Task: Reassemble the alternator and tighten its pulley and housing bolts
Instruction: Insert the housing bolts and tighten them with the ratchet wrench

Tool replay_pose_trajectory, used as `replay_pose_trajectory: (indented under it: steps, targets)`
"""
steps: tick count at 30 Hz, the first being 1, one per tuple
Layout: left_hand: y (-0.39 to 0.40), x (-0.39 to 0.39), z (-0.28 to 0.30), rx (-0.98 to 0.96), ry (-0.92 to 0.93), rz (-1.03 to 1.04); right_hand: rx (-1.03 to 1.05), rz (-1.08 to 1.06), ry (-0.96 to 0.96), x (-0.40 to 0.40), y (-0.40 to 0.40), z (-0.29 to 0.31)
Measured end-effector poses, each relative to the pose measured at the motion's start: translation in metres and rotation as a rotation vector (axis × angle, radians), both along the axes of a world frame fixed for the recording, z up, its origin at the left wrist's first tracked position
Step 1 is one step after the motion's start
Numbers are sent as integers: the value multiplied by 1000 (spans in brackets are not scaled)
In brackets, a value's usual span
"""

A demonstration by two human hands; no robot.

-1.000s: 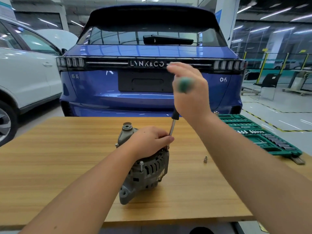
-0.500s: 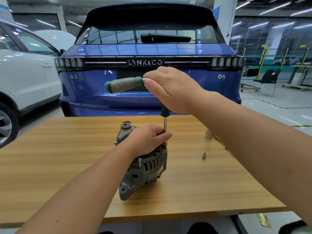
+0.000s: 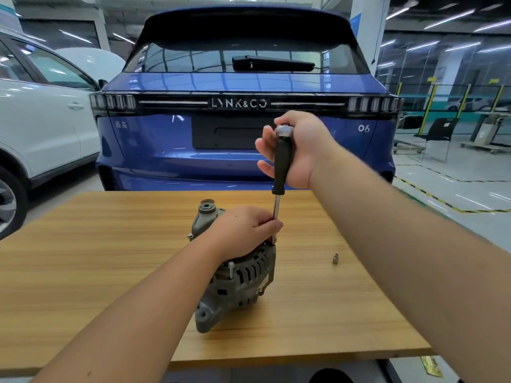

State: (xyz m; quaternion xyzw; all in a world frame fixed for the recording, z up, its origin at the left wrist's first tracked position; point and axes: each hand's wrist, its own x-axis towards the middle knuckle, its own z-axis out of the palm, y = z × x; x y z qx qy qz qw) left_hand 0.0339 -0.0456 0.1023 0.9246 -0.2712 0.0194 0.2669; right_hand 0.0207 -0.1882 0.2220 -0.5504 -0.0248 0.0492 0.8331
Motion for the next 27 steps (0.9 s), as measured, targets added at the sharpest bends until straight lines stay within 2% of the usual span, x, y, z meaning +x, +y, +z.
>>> replay_pose_trajectory:
  steps: [2, 3, 5, 8, 10, 12, 15, 21, 24, 27]
  targets:
    - [-1, 0, 1, 15, -6, 2, 261, -80, -113, 3, 3, -18]
    - [-2, 1, 1, 19, -1, 3, 258, -136, -238, 3, 5, -25]
    - [-2, 1, 0, 15, 16, 8, -54, -332, -576, 1, 7, -31]
    - [-1, 2, -1, 22, 9, 11, -807, -593, -1120, 1, 8, -35]
    - [-1, 3, -2, 26, 3, 11, -1139, -657, -1274, 2, 10, -39]
    - [-2, 3, -2, 10, -1, 13, -1275, -660, -1275, 3, 10, -39]
    - [-1, 0, 1, 6, 4, 15, -1358, -596, -1185, 4, 6, -34]
    - [0, 1, 0, 28, -5, 22, -1313, -554, -1180, 0, -4, -28]
    - [0, 2, -1, 13, -4, 28, -1457, -447, -1091, -1, -4, -16]
    - [-1, 2, -1, 22, -8, 32, -1575, -341, -1097, -5, -2, -3]
